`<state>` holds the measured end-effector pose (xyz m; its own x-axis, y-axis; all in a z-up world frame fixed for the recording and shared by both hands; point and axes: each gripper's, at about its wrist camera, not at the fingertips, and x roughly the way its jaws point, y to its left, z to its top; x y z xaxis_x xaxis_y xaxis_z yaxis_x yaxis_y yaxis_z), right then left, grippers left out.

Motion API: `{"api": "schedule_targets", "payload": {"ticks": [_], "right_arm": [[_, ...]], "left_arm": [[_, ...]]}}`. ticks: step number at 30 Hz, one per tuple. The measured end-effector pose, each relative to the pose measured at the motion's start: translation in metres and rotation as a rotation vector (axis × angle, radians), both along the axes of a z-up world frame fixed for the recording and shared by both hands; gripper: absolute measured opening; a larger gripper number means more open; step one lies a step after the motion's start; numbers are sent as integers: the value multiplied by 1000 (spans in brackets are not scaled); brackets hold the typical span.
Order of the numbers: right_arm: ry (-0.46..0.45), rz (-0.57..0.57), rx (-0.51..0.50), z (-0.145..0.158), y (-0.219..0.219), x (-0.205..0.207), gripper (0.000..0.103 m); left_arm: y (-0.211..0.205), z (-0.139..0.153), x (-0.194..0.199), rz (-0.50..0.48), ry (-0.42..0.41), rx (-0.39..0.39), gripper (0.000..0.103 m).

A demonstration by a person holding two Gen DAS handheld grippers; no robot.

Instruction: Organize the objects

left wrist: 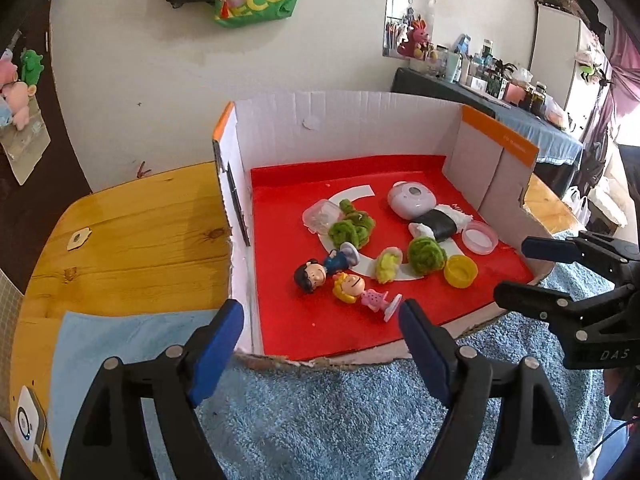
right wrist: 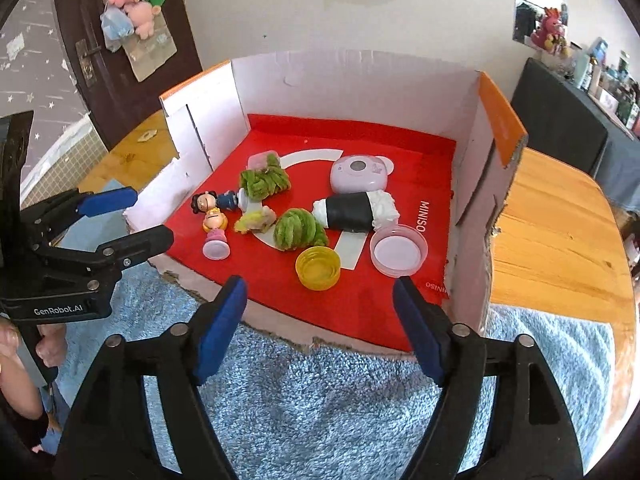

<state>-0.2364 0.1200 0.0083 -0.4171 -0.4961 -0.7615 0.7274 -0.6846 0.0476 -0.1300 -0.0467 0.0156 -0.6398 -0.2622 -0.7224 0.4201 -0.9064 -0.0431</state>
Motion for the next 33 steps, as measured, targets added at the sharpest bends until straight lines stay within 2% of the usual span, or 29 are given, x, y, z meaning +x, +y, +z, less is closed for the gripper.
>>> {"api": "schedule_targets", "payload": {"ticks": [3,7,9,11,14,24,33], "right_arm": [[11,-6,-3,1,2,3,77],[29,-17,-19,5,7,11,81],[43,-23,-25,7,9,15,82],[56,-27,-29,9,12,18,89],[67,-35,-40,11,16,24,91],[75,-49,-51,10,24,37,94],[47,-65,-54,-2,31,50,96]], "left_arm": [[2,0,4,12,5,-13,88],[6,-1,9,22,12,-16,89],[7,-1,12,28,10,-16,96],[9,-1,15,36,20,-22,99],[10,1,20,44,32,-19,103],[13,4,35,59,65,5,103],[22,-7,45,46,48,32,103]]}}
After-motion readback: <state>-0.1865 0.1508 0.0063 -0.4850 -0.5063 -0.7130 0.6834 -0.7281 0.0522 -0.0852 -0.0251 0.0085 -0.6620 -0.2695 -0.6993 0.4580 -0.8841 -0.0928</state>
